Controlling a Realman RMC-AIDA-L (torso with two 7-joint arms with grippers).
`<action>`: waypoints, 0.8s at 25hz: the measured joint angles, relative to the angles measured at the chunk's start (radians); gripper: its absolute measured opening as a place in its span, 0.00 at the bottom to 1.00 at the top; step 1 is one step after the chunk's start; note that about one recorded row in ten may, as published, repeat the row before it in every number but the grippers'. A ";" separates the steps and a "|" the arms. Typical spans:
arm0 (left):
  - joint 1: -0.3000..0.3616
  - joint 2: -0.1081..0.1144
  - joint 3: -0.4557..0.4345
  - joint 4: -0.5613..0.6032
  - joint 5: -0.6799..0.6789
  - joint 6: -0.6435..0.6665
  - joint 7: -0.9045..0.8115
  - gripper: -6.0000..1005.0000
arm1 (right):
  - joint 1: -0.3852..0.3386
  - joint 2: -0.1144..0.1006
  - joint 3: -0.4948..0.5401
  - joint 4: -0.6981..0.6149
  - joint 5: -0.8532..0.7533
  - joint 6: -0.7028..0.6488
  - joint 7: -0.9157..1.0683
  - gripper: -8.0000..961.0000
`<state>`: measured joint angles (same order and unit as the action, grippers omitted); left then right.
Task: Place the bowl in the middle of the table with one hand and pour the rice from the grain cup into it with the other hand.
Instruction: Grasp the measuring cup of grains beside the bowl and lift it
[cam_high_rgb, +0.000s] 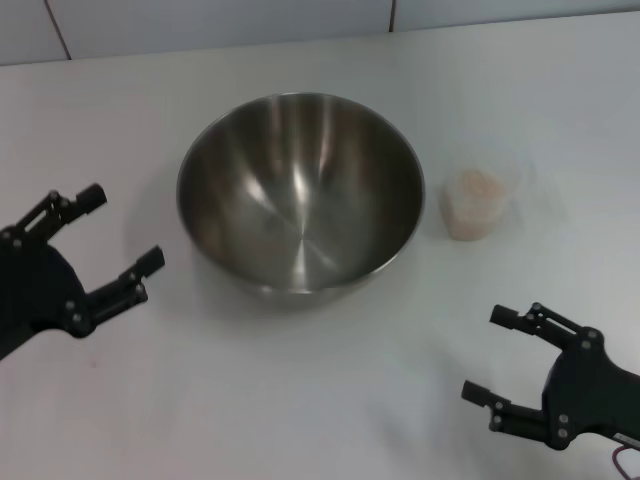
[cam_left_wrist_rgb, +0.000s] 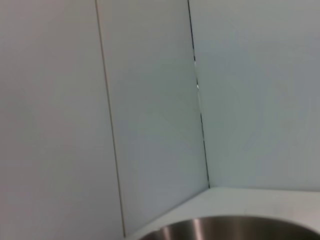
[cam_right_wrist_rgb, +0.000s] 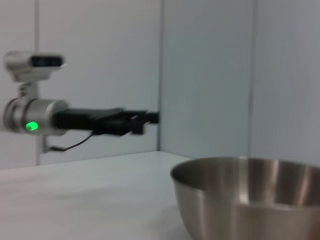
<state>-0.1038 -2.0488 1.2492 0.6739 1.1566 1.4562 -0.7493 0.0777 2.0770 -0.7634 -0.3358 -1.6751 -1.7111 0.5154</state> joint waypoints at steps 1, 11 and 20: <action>-0.001 0.002 -0.006 -0.011 0.015 0.005 -0.001 0.86 | -0.004 0.000 0.014 0.000 0.000 -0.002 0.000 0.87; 0.017 -0.008 -0.049 0.227 0.271 -0.050 -0.262 0.86 | -0.050 -0.003 0.251 0.024 -0.003 -0.006 0.012 0.87; 0.013 -0.015 -0.063 0.364 0.350 -0.057 -0.363 0.86 | -0.011 0.006 0.555 0.109 0.004 0.165 -0.006 0.87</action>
<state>-0.0912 -2.0637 1.1866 1.0374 1.5065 1.3989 -1.1127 0.0665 2.0828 -0.2082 -0.2271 -1.6710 -1.5457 0.5092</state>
